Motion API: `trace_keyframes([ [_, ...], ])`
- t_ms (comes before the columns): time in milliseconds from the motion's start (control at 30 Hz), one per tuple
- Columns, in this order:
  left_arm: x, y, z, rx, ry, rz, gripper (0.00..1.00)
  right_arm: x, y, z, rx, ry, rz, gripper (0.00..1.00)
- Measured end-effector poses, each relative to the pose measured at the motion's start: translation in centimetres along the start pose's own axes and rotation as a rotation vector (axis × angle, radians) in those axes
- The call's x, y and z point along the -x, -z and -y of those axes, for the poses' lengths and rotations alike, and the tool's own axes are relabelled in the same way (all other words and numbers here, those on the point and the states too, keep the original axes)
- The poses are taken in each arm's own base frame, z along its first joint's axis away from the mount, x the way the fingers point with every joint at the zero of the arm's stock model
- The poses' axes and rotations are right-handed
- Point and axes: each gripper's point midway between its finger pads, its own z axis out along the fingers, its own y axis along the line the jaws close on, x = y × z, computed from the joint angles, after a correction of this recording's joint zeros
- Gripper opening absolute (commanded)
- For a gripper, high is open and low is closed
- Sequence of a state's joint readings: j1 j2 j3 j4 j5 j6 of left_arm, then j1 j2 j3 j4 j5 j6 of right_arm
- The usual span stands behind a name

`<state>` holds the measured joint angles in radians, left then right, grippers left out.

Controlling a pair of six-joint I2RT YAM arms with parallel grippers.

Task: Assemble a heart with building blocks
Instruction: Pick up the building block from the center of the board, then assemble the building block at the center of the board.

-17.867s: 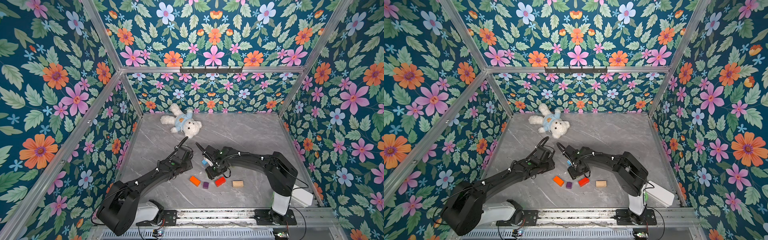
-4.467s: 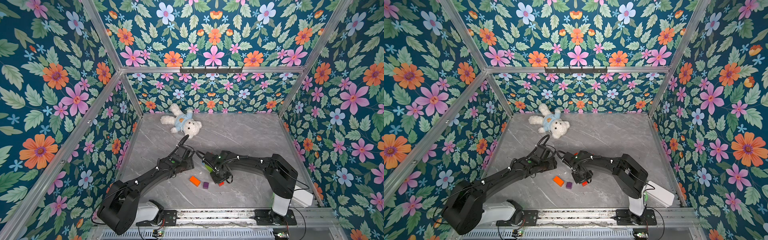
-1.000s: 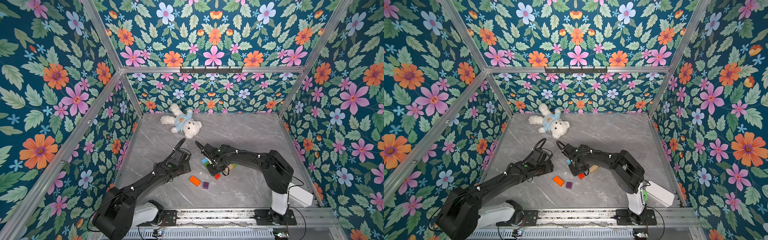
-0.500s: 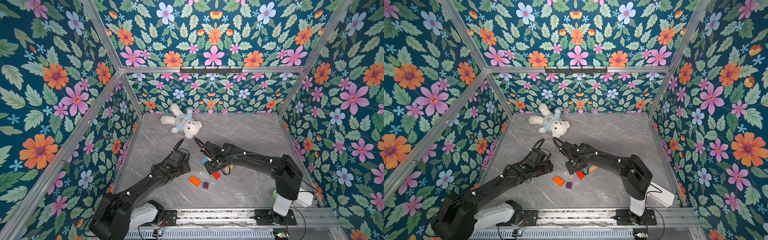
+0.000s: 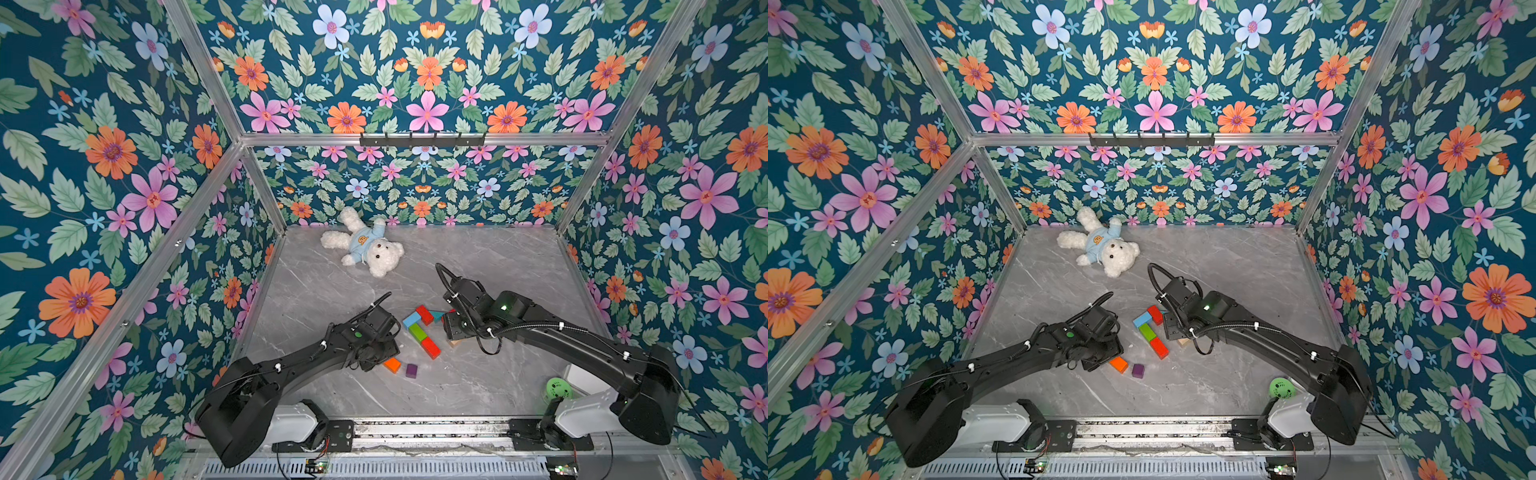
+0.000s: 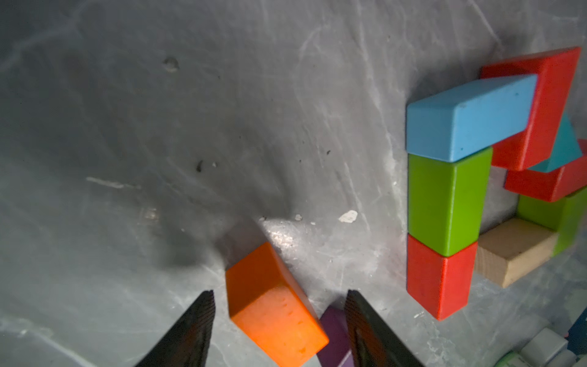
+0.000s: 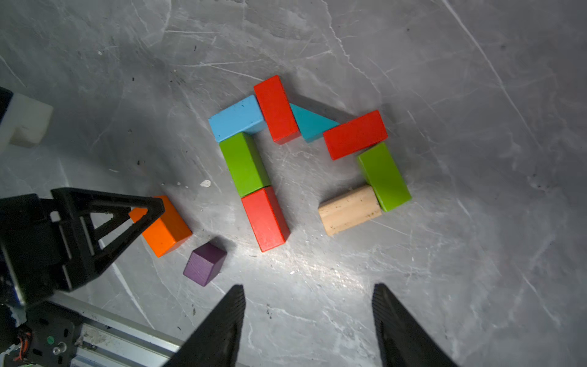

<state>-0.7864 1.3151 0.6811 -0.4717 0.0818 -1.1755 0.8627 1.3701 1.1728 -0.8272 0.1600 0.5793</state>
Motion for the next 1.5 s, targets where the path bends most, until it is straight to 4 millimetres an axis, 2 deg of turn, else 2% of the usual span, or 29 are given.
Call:
trace_keyframes([
  [167, -0.4, -1.1, -0.5, 0.051, 0.041, -0.025, 0.64, -0.7, 1.1, 2.2, 0.000, -0.044, 0.030, 0.66],
  [300, -0.7, -1.3, -1.1, 0.081, 0.054, -0.036, 0.58, -1.1, 1.4, 3.1, -0.004, -0.061, 0.039, 0.64],
  [500, -1.4, -1.1, -1.2, 0.096, 0.052, -0.046, 0.41, -1.1, 1.5, 3.1, 0.003, -0.069, 0.043, 0.59],
  [667, -1.2, -0.8, -1.3, 0.097, 0.051, -0.036, 0.22, -0.9, 1.8, 3.1, 0.011, -0.078, 0.056, 0.58],
  [767, -0.6, 0.0, -1.1, 0.111, 0.017, -0.015, 0.14, -0.7, 2.1, 3.1, 0.014, -0.083, 0.064, 0.58],
  [833, 0.3, 1.0, 0.1, 0.097, -0.019, 0.013, 0.12, -0.6, 2.4, 3.2, 0.014, -0.092, 0.070, 0.58],
  [900, 1.5, 2.2, 2.2, 0.065, -0.094, 0.053, 0.11, -0.4, 2.7, 3.7, 0.011, -0.120, 0.079, 0.57],
  [1000, 2.6, 3.8, 6.5, 0.020, -0.243, 0.110, 0.09, 0.1, 3.4, 5.4, 0.000, -0.203, 0.103, 0.56],
  [1067, 2.1, 4.3, 9.8, -0.010, -0.366, 0.121, 0.07, 0.3, 4.1, 6.7, -0.004, -0.266, 0.124, 0.56],
  [1167, -0.1, 4.1, 14.1, -0.042, -0.551, 0.111, 0.03, 0.2, 5.2, 8.1, -0.004, -0.342, 0.150, 0.56],
  [1267, -3.6, 2.8, 16.9, -0.057, -0.723, 0.063, 0.01, -0.2, 6.2, 8.6, 0.004, -0.372, 0.165, 0.56],
  [1400, -7.7, 0.7, 18.3, -0.049, -0.890, -0.010, 0.00, -0.9, 6.9, 9.2, 0.002, -0.406, 0.171, 0.56],
  [1500, -8.8, -0.9, 18.1, -0.018, -0.952, -0.043, 0.00, -1.7, 7.2, 9.5, -0.001, -0.417, 0.167, 0.56],
])
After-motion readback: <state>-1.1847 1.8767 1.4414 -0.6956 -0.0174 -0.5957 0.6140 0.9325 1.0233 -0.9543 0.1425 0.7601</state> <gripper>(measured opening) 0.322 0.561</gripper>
